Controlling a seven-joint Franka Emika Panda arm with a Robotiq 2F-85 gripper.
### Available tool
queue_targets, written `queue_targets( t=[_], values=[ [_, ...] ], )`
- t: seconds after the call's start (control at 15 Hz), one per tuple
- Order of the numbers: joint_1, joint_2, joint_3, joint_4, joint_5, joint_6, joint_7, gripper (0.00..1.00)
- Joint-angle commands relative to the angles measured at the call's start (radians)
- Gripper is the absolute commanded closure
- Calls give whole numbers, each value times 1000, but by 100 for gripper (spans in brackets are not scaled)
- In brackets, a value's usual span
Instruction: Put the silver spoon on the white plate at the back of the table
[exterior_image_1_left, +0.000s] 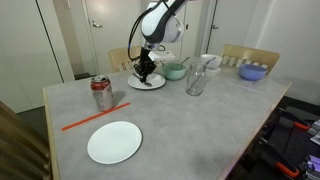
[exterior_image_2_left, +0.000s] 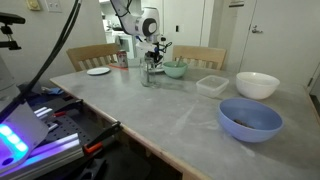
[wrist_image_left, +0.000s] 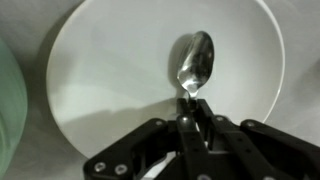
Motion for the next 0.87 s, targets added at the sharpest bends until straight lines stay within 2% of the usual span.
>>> queue_targets(
  t=[0.0, 0.07, 0.2, 0.53, 0.67, 0.8],
  values=[
    [8, 14, -8, 19, -10, 9, 12, 91],
    [12, 12, -12, 19, -15, 6, 14, 63],
    [22, 2, -23, 17, -29, 1, 17, 56],
    [42, -79, -20, 15, -63, -81, 11, 19],
    [55, -112, -19, 34, -74, -173, 16, 5],
    [64, -131, -17, 59, -84, -276, 13, 0]
  ],
)
